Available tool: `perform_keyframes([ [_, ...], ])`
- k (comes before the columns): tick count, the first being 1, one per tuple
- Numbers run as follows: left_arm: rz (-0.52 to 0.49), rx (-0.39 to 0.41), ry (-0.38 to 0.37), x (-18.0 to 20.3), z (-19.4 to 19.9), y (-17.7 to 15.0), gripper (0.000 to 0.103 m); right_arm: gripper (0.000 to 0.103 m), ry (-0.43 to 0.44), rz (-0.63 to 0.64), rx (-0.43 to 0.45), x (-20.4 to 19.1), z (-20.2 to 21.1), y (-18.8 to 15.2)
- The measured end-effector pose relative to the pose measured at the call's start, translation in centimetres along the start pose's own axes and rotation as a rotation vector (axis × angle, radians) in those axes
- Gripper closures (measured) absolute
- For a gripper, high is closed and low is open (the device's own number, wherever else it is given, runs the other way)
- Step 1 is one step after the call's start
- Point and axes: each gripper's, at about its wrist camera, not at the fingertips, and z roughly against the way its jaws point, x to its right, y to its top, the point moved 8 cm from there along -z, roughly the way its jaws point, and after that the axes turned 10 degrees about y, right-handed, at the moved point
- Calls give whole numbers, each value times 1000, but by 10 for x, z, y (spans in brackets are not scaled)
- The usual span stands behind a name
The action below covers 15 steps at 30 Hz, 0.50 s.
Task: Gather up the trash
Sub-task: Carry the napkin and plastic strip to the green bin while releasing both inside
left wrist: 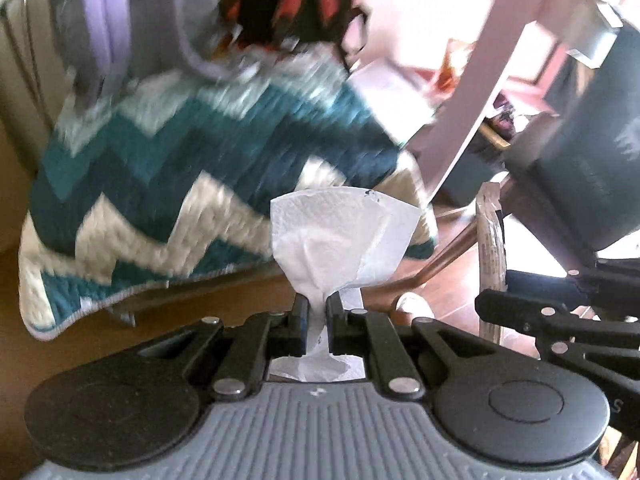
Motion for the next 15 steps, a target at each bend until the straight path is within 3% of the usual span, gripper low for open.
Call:
perform_keyframes([
  [15, -168, 305, -112, 125, 143, 104, 95, 85, -137, 6, 338, 60, 185, 54],
])
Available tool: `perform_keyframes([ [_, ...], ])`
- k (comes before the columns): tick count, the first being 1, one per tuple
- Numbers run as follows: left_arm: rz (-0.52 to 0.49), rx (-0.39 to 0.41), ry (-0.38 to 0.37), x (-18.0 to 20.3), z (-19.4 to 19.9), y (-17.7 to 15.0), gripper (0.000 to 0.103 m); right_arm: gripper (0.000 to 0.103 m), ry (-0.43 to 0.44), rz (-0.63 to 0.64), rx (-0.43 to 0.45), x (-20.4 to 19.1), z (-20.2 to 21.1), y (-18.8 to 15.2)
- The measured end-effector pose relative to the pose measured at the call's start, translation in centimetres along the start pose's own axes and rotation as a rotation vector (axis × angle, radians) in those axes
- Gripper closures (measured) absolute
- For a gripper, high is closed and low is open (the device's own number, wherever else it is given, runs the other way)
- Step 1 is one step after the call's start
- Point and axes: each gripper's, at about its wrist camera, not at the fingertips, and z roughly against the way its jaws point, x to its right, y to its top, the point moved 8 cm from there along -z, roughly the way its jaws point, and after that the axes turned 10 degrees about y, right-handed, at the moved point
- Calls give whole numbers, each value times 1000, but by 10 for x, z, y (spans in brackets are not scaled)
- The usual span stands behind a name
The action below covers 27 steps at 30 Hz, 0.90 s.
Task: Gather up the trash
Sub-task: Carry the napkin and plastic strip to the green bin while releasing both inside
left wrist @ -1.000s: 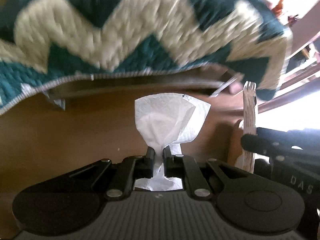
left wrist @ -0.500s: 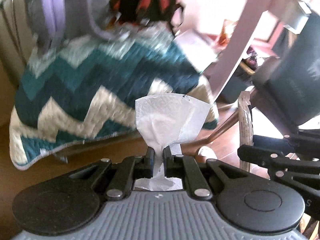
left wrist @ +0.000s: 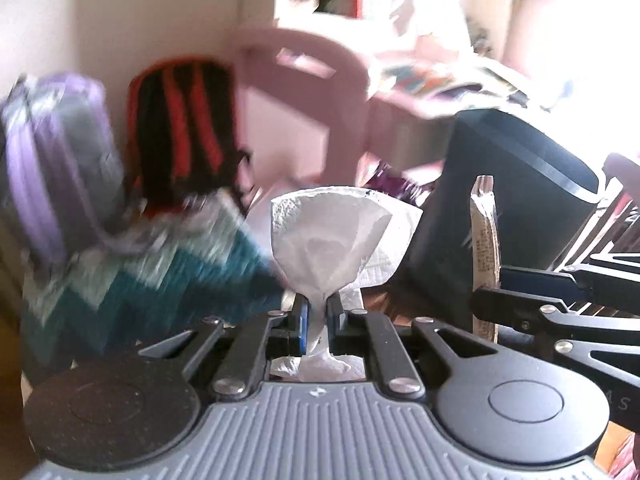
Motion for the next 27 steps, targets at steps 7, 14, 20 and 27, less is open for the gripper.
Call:
perform_keyframes([
  [7, -79, 103, -62, 65, 26, 70, 95, 85, -115, -12, 122, 56, 46, 49],
  [14, -145, 162, -122, 130, 34, 125, 94, 85, -228, -47, 225, 115, 89, 88],
  [20, -195, 179, -165, 182, 26, 153, 94, 85, -294, -109, 246, 169, 105, 95],
  [27, -249, 201, -193, 233, 7, 178, 94, 85, -365, -161, 218, 220, 98, 87],
])
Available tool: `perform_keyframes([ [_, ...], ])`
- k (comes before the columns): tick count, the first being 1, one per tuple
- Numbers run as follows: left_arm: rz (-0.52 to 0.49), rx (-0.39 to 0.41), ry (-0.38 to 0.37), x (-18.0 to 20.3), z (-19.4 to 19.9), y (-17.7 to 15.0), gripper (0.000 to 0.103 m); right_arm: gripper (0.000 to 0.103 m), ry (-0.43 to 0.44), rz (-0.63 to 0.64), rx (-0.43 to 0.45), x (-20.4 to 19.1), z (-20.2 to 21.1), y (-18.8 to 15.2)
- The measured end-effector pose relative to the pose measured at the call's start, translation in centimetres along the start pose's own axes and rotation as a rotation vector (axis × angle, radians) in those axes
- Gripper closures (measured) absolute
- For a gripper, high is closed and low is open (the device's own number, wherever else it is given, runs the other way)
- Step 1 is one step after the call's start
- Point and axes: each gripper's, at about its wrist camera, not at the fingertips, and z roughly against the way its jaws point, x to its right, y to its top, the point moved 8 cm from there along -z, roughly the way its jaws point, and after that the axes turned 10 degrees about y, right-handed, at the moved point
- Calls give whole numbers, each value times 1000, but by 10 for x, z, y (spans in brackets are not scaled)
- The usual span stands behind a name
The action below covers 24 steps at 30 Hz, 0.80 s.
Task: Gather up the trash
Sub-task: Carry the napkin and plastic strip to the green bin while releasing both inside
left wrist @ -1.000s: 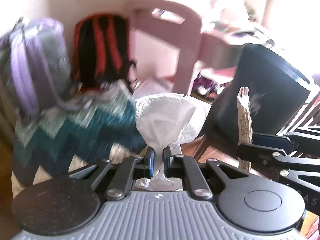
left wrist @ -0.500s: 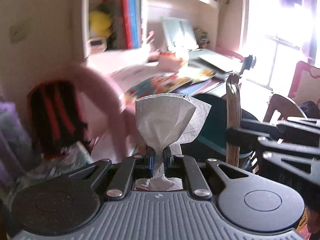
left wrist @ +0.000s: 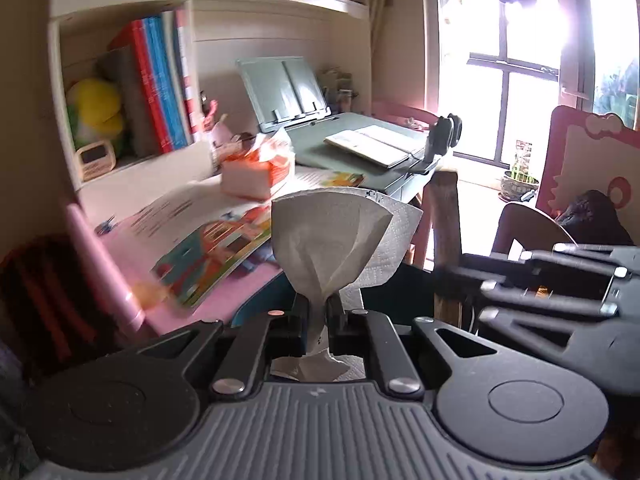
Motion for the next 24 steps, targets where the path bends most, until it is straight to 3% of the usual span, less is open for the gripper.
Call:
perform_keyframes([
  [4, -12, -15, -12, 15, -25, 2, 94, 85, -30, -20, -33, 17, -20, -12],
  [14, -58, -186, 32, 25, -103, -37, 94, 85, -28, -5, -188, 27, -64, -52],
  [24, -126, -297, 34, 33, -133, -62, 94, 83, -22, 9, -288, 25, -79, -73],
])
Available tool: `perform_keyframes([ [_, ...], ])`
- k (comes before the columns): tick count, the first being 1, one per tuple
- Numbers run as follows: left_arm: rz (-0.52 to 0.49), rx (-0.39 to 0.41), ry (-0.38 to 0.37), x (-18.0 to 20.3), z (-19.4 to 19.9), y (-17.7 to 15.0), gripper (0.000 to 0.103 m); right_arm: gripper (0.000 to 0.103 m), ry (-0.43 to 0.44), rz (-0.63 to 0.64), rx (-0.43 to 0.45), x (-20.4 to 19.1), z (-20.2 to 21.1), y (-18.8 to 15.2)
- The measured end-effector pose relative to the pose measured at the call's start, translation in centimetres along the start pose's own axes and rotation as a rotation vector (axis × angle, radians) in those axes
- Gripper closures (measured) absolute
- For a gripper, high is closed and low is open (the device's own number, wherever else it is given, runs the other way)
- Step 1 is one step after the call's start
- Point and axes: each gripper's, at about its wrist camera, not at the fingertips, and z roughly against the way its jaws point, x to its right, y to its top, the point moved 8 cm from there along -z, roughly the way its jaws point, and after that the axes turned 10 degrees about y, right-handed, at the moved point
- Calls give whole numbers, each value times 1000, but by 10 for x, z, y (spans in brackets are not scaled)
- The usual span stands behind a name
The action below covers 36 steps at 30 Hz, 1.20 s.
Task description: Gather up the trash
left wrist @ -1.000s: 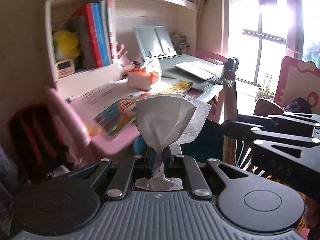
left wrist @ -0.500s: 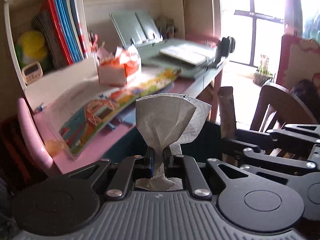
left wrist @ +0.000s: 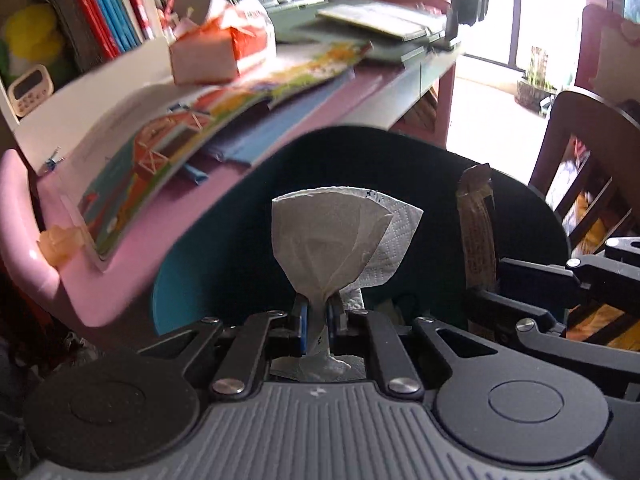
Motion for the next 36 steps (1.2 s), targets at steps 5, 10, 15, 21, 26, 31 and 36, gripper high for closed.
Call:
perform_keyframes([
  [5, -14, -19, 20, 3, -7, -5, 93, 78, -7, -9, -9, 4, -2, -8],
  [10, -35, -31, 39, 5, -11, -11, 69, 74, -14, -25, 2, 7, 2, -10],
  [15, 1, 8, 38, 0, -3, -12, 45, 66, -16, -37, 38, 9, 11, -9],
  [21, 34, 34, 31, -7, 13, -12, 30, 63, -8, -50, 67, 7, 23, -8],
  [26, 50, 60, 22, -14, 30, -13, 30, 59, 10, -52, 88, 2, 34, -6],
  [31, 75, 83, 22, -24, 49, -15, 24, 52, 20, -43, 115, -6, 49, -2],
  [36, 107, 113, 13, -35, 72, -19, 24, 47, 43, -24, 143, -18, 67, 2],
])
